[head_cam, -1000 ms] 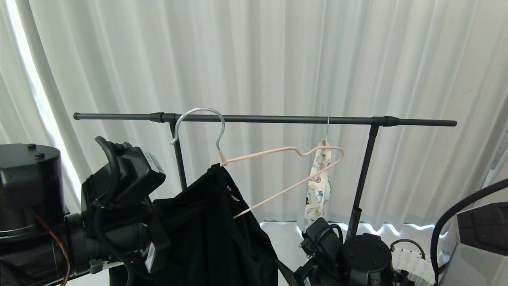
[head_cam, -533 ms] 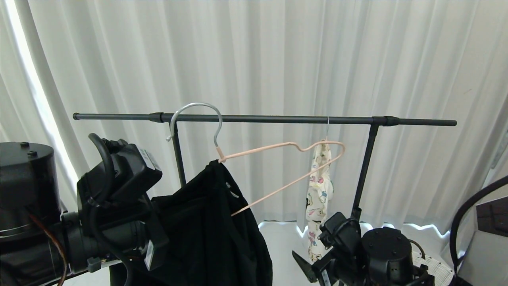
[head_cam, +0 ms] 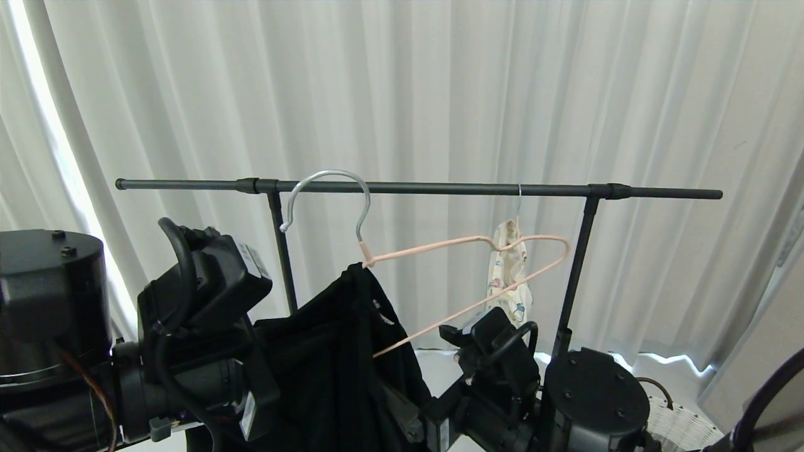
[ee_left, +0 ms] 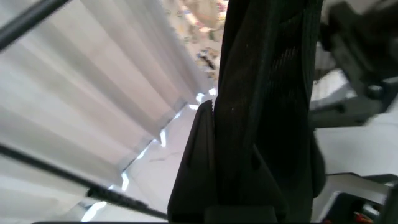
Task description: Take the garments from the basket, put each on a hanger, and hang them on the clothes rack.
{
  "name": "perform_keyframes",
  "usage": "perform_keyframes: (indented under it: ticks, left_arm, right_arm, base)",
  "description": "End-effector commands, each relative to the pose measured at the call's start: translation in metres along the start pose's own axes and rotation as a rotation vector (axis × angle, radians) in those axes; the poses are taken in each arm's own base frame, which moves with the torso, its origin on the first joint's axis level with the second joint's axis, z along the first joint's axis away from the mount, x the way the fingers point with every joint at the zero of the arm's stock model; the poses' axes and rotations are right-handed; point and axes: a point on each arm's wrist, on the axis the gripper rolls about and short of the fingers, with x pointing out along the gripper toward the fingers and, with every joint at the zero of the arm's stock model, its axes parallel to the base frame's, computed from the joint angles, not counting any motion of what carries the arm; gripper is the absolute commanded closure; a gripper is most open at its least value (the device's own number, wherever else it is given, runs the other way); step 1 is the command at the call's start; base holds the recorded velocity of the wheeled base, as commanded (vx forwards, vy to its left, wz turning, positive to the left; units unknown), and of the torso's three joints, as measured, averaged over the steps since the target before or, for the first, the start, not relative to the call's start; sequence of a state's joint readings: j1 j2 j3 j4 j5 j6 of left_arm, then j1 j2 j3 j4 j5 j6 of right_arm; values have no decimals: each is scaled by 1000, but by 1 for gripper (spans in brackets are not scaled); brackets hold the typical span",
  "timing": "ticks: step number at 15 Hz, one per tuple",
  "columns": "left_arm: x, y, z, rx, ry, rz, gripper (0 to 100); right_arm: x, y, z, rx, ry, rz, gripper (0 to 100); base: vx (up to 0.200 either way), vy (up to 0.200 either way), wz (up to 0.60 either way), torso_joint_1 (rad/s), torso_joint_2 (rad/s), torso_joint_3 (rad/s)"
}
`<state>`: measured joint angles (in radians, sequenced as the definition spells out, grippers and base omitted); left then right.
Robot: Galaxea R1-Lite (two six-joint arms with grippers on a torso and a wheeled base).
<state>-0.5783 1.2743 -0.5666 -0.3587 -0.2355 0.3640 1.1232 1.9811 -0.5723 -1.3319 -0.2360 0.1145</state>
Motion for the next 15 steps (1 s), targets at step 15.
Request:
perform_keyframes:
  ticks: [15]
  left_arm:
    - [-1, 10, 11, -11, -22, 80, 100]
  right_arm:
    - [11, -62, -41, -80, 161, -312, 0]
  base:
    - [0, 0, 0, 0, 0, 0]
